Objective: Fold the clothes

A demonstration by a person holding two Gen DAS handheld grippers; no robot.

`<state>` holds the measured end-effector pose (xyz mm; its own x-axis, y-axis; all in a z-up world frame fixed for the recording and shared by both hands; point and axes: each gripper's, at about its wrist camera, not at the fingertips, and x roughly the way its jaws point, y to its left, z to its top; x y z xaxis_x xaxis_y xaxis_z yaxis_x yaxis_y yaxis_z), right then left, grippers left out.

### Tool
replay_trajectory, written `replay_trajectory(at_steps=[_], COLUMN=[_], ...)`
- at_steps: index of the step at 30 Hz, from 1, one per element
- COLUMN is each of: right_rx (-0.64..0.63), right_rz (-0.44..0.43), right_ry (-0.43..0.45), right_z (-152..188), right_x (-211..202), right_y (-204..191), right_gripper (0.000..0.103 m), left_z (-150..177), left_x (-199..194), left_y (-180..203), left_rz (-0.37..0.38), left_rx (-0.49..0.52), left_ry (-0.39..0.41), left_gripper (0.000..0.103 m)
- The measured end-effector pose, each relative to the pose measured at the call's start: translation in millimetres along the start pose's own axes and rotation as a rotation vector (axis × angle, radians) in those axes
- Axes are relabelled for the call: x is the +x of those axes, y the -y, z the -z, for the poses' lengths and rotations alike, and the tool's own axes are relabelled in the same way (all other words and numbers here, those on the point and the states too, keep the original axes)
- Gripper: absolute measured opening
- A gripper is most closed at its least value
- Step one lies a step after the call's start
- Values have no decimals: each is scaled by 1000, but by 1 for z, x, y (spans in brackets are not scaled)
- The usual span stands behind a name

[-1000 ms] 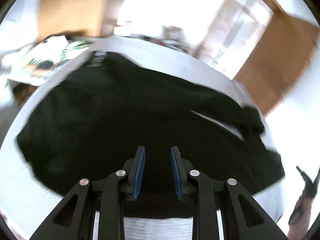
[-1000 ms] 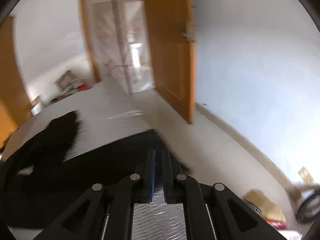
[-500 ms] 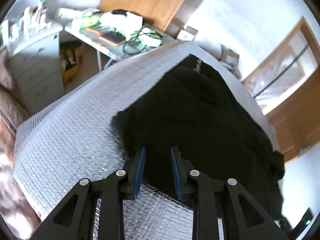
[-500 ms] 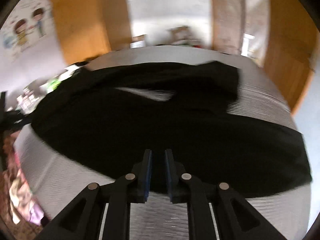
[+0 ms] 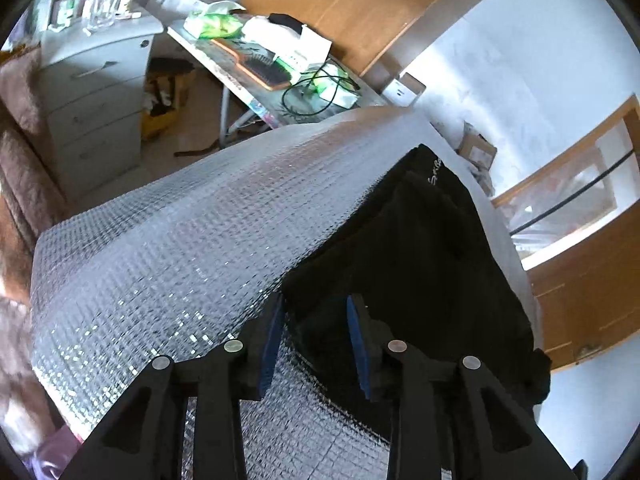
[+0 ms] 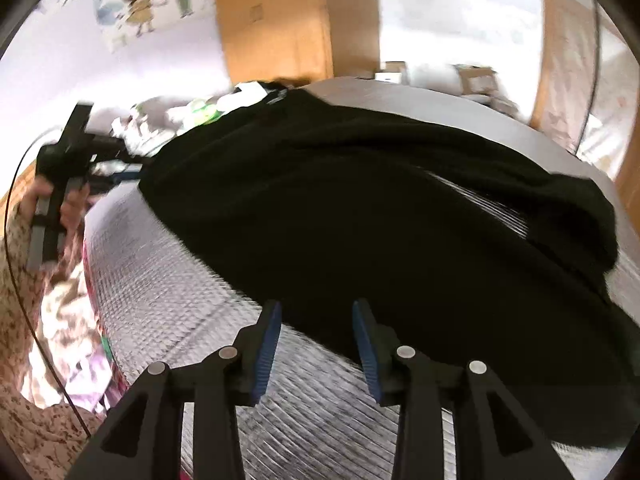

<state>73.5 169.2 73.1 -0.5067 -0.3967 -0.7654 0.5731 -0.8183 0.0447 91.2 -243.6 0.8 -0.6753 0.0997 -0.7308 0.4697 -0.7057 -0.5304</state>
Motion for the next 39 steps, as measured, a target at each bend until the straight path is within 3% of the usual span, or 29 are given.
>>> replay_trajectory(at_steps=[10,12,13,16,28,32,39], right_rx=[-134,-137,-137,-142,-69,-43,-27], right_rz=[48,52,54,77,-55,-119,-155], right_ry=[-24,-25,-25,-30,-32,-76,-98], right_z=[3,5,6,7,12,19,25], right_x=[16,15,15,13,-27,-25,-19], right_y=[-40,-44,-47,-52,-52,-50,-48], right_gripper=[39,31,18,3,2,2,2], left_z=[-11,-12,-13,-14,-7,-4,6], left_x=[11,12,13,13,-4,-13,-25], left_y=[1,0,-1,-4,-15,-21,-31], left_rz=[18,12,10,18,46,55,36], left_rx=[-3,-7,-9,-16,-47,-65,-75], left_ry=[-4,-5,-5,-6,32,49,58], left_gripper=[30,26,23,20,10,10,10])
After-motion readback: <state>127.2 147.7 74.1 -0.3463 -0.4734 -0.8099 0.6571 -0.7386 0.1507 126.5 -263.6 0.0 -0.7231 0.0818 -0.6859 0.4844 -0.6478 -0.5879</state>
